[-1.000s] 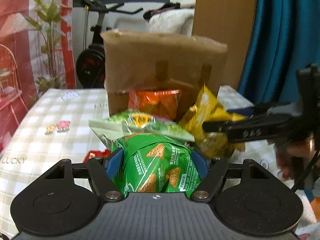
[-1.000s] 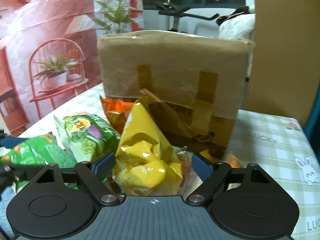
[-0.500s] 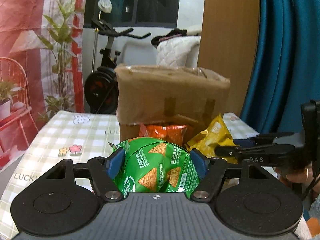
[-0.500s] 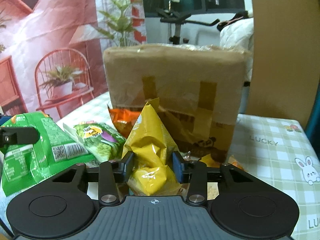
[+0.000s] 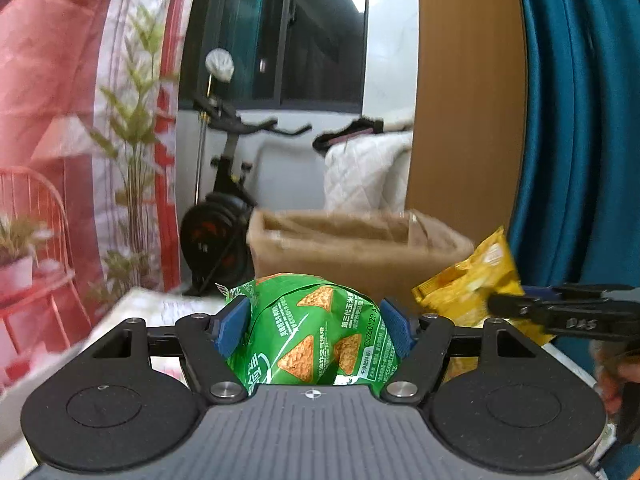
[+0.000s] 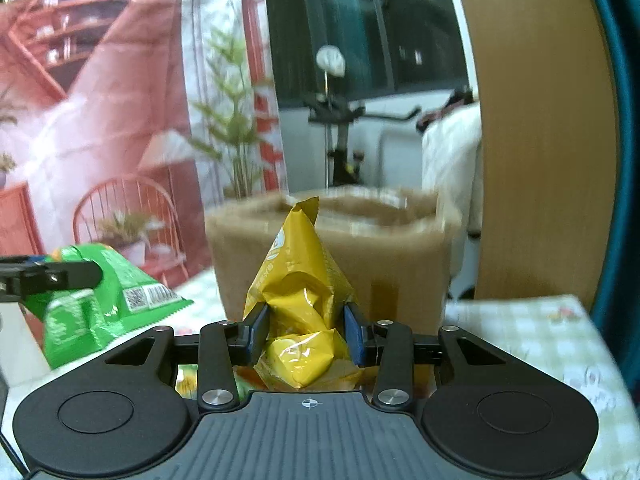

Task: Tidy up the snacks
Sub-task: 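Grasp and lift green chip bag with left tool while right tool lifts yellow bag, then open both tools over the box to drop both bags inside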

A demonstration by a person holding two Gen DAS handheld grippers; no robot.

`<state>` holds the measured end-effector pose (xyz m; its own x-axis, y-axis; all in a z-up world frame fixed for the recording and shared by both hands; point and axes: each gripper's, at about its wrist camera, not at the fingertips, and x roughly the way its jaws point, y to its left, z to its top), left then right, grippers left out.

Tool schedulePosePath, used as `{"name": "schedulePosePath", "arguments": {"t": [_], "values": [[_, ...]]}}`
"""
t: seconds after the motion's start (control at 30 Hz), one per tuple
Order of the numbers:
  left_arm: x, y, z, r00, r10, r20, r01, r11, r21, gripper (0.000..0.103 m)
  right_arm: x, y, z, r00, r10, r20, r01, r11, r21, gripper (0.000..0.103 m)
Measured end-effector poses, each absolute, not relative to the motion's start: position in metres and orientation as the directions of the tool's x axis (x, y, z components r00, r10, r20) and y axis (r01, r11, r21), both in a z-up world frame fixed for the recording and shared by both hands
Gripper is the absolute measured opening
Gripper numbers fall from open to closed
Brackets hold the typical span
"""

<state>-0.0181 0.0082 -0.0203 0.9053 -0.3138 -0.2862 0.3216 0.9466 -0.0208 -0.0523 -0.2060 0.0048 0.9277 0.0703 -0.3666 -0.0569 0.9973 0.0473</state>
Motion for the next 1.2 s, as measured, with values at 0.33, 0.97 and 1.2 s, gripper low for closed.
{"name": "schedulePosePath", "arguments": {"t": [0.33, 0.97, 1.2], "values": [[0.060, -0.026, 0.037, 0.939, -0.304, -0.164, 0.313, 0.949, 0.037, 0.074, 0.020, -0.252, 0.075, 0.978, 0.044, -0.203, -0.035, 0.998, 0.050, 0.037], [0.188, -0.066, 0.009, 0.902, -0.250, -0.351, 0.288, 0.956, 0.058, 0.085, 0.138, -0.300, 0.000, 0.924, -0.068, -0.375, 0.120, 0.986, 0.118, 0.059], [0.174, -0.047, 0.013, 0.900, -0.248, -0.358, 0.271, 0.963, 0.015, 0.095, 0.114, -0.292, 0.004, 0.924, -0.094, -0.371, 0.134, 0.987, 0.084, 0.082]]}}
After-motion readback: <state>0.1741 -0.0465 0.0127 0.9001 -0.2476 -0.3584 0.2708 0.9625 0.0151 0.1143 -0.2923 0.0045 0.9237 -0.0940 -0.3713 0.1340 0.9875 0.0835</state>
